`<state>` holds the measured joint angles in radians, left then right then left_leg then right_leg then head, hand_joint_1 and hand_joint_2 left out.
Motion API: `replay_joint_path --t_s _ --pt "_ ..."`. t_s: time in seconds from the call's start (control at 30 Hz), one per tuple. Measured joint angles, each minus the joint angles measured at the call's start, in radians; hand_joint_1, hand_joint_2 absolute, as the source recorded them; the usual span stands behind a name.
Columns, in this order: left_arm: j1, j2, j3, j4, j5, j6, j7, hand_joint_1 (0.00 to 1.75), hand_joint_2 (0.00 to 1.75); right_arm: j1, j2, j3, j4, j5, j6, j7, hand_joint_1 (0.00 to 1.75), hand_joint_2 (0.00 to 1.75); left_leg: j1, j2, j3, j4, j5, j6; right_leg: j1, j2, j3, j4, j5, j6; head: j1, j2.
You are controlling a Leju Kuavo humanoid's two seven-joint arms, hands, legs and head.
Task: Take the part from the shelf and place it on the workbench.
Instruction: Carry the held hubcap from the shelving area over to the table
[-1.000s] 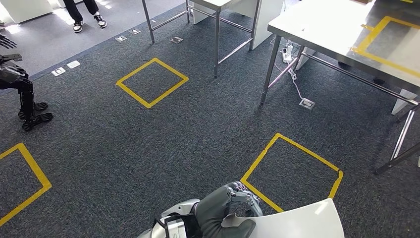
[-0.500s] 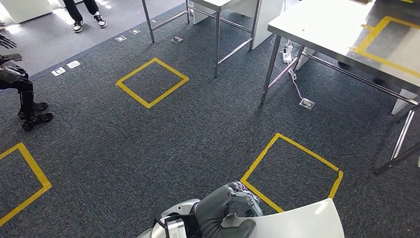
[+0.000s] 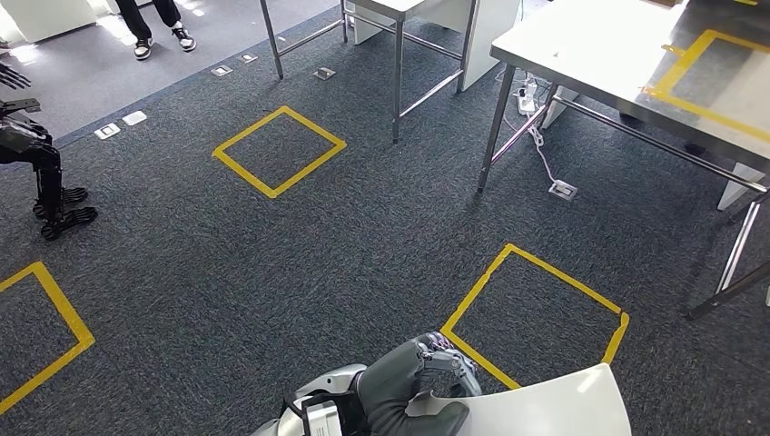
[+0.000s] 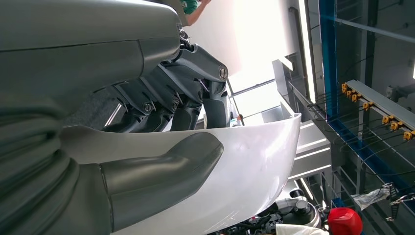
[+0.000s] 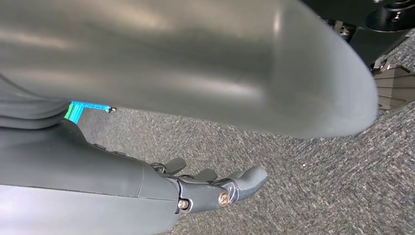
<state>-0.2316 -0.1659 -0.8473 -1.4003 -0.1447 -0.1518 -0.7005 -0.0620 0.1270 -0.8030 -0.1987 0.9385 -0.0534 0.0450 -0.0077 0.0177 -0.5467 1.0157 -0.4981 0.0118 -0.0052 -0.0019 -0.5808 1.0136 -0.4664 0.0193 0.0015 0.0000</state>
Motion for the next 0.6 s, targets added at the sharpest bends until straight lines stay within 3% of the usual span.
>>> replay_joint_path --t_s 0.07,0.2,0.33,0.6 --pt "0.010 0.001 0.003 0.003 0.009 0.023 0.034 1.75 1.75 0.000 0.000 0.000 0.000 0.003 0.000 0.000 0.00 0.00 0.000 0.000 -0.001 0.000 -0.001 0.000 0.000 0.000 0.001 0.000 0.000 0.000 0.000 0.000" --pt "0.106 0.035 0.094 0.064 0.022 0.082 0.220 1.75 1.75 0.002 0.005 0.000 0.000 0.016 0.000 0.000 0.00 0.00 0.001 0.003 0.001 0.000 -0.003 -0.001 0.000 0.004 0.001 0.000 -0.002 -0.001 -0.001 0.000" --pt "0.178 0.060 0.175 0.118 -0.019 0.052 0.199 1.75 1.75 0.008 0.007 0.000 0.000 0.016 0.000 -0.004 0.00 0.00 0.001 0.001 -0.002 0.000 -0.001 -0.001 0.001 0.002 -0.002 0.000 -0.001 -0.001 -0.002 0.000" --pt "0.206 0.060 0.224 0.135 -0.049 0.028 0.215 1.75 1.75 0.008 0.012 -0.004 0.000 0.020 0.000 -0.010 0.00 0.00 -0.005 0.000 -0.004 0.005 -0.005 0.004 -0.005 0.002 0.000 -0.001 0.000 0.004 -0.003 0.000"
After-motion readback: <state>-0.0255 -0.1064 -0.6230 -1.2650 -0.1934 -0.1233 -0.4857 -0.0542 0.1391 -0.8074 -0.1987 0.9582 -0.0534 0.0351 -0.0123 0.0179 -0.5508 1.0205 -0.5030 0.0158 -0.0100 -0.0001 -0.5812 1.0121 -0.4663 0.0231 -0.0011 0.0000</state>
